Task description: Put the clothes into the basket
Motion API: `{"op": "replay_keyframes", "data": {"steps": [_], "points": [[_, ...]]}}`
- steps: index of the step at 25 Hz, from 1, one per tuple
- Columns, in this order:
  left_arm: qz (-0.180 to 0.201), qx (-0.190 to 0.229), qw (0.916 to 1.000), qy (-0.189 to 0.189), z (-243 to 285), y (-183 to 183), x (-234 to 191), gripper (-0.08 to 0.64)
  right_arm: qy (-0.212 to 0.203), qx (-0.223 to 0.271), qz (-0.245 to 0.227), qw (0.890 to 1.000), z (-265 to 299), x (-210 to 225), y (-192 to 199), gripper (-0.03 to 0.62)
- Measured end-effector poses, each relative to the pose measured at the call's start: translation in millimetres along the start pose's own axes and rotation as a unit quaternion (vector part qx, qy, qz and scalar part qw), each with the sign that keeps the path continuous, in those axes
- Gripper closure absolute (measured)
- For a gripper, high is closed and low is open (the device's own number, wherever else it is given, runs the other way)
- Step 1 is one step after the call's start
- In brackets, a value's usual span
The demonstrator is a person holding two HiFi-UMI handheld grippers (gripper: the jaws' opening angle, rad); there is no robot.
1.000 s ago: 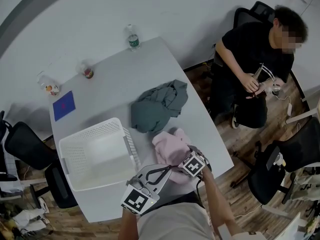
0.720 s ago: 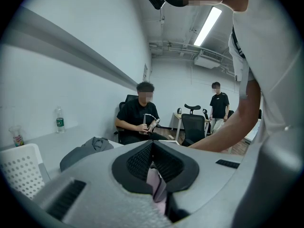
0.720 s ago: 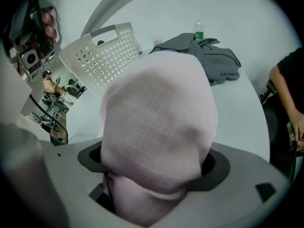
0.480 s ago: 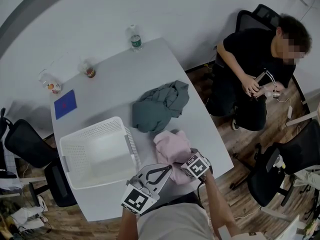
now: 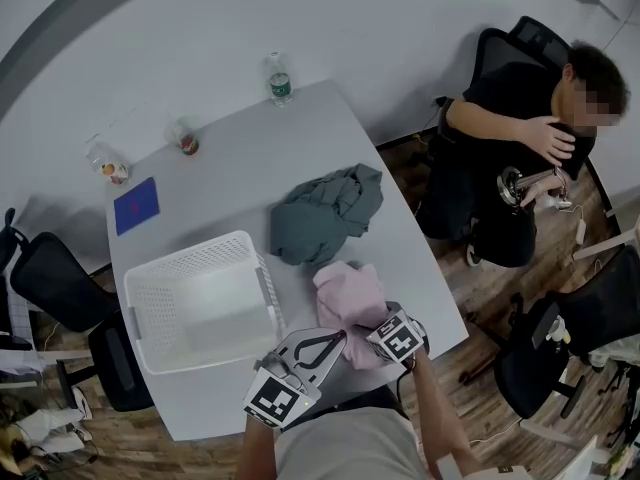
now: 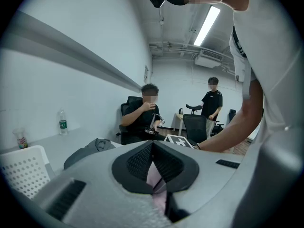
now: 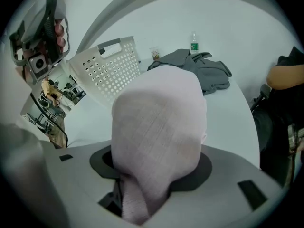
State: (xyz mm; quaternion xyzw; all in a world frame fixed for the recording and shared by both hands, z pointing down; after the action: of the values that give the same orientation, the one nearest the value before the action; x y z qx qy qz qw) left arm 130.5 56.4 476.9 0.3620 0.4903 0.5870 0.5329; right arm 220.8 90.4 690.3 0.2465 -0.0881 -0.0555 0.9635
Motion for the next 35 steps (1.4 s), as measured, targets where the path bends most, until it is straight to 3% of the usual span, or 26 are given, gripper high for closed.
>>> {"op": "replay_keyframes", "data": {"steps": [3, 7, 17, 24, 29, 35], "points": [[0.01, 0.0, 0.9999, 0.003, -1, 1, 1, 0.554, 0.005, 0.005, -0.002, 1.0, -4, -2, -2, 0.344], [-0.007, 0.003, 1.0, -0.004, -5, -3, 3, 0.554, 0.012, 0.019, -0.001, 1.0, -16, -6, -7, 0.354], [0.033, 0.016, 0.9993, -0.004, -21, -16, 8, 0.554, 0.032, 0.073, -0.016, 0.997, -67, -15, -37, 0.36], [0.027, 0.038, 0.9984, -0.032, -40, -35, 7, 0.554, 0.049, 0.11, -0.061, 0.991, -111, -25, -73, 0.36], [0.066, 0.041, 0.9958, -0.048, -58, -46, 6, 0.554, 0.06, 0.135, -0.086, 0.985, -138, -37, -99, 0.36], [0.058, 0.063, 0.9928, -0.085, -86, -68, 1, 0.554, 0.077, 0.177, -0.116, 0.974, -172, -52, -138, 0.36]]}}
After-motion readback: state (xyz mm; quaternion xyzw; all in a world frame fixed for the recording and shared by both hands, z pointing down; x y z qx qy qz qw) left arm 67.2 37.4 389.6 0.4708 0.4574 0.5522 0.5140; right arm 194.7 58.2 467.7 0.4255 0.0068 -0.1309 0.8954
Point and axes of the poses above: the fingertips, and each gripper's own axes: z forward along the fingers, x to its right, y out of its underside, the point moved 3 cm from there along -z, backward along the fingers, and after that the axes turned 4 degrees about y, right-handed, at the moved point
